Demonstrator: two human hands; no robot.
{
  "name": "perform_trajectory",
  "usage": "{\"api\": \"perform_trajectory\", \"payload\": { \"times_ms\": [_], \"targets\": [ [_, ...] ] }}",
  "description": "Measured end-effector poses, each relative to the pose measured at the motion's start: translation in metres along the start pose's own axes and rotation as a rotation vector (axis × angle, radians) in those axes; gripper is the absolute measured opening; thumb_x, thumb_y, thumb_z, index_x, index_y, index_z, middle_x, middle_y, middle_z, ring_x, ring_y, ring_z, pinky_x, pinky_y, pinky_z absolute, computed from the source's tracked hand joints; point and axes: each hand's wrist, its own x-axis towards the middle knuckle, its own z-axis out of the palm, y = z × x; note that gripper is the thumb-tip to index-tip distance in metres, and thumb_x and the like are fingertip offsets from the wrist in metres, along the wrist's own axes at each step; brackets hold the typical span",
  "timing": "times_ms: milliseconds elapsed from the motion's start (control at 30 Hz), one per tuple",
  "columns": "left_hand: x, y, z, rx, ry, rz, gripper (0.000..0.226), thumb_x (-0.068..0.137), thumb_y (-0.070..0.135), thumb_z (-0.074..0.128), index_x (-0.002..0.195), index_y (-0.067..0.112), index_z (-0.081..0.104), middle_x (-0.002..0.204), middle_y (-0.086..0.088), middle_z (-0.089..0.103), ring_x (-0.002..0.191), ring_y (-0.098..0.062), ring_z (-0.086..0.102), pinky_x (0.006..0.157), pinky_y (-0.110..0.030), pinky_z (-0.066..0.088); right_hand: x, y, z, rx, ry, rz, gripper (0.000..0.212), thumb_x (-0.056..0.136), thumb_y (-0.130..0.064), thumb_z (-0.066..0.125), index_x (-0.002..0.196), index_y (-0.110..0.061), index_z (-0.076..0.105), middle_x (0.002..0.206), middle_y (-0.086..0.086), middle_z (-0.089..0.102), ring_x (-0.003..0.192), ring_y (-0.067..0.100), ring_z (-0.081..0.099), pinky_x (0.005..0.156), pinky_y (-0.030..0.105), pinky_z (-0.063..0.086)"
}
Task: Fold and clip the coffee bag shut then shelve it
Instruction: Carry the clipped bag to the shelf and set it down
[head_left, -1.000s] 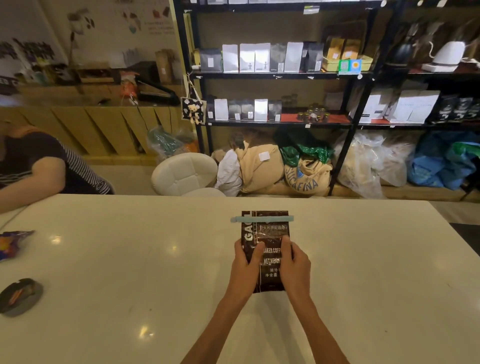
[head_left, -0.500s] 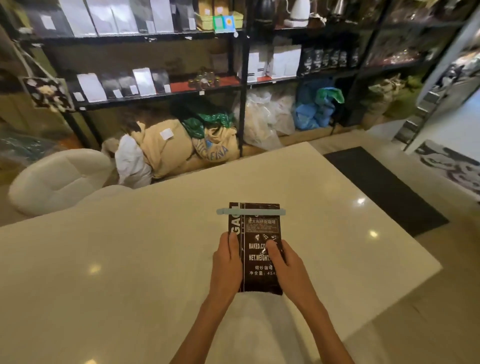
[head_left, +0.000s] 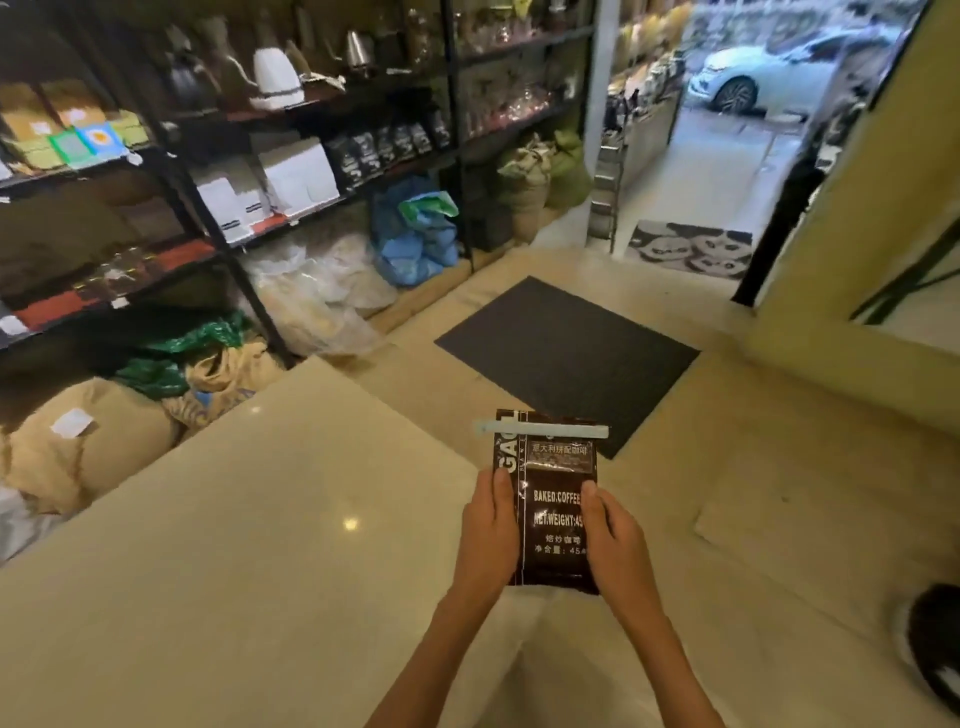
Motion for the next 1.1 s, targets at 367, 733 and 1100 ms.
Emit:
{"api": "perform_trajectory", "payload": {
  "times_ms": [367, 733, 1100],
  "targets": [
    [0.128, 0.075, 0.258, -0.075, -0.437, 0.065, 0.029, 0.103, 0.036, 0.034, 0.113, 0.017, 0.054, 0.099, -0.005, 0.069, 0.082, -0.013, 0.072, 0.063, -0.023, 0.059, 0.135, 0.000, -0.224, 0.051, 0.355, 0.035, 0.031, 0.099, -0.044, 0.043, 0.104, -0.023, 0.066, 0.094, 0.000, 0.075, 0.084, 0.008, 0.072, 0.073, 0.028, 0.059],
    [0.301, 0.105, 0.381, -0.097, -0.436, 0.069, 0.028, 0.103, 0.031, 0.035, 0.111, 0.012, 0.054, 0.091, -0.002, 0.068, 0.069, 0.001, 0.070, 0.054, -0.012, 0.053, 0.337, -0.004, -0.296, -0.008, 0.326, 0.028, 0.034, 0.101, -0.042, 0.039, 0.113, -0.024, 0.065, 0.099, -0.001, 0.075, 0.089, 0.007, 0.072, 0.078, 0.029, 0.058],
    [0.538, 0.174, 0.334, -0.152, -0.045, 0.080, 0.023, 0.103, 0.032, 0.037, 0.109, 0.016, 0.052, 0.090, 0.001, 0.066, 0.072, 0.007, 0.069, 0.055, -0.010, 0.053, 0.603, -0.116, -0.222, -0.083, -0.020, -0.099, 0.031, 0.098, -0.049, 0.038, 0.114, -0.029, 0.055, 0.104, -0.002, 0.069, 0.094, 0.012, 0.069, 0.083, 0.034, 0.057]
  ]
}}
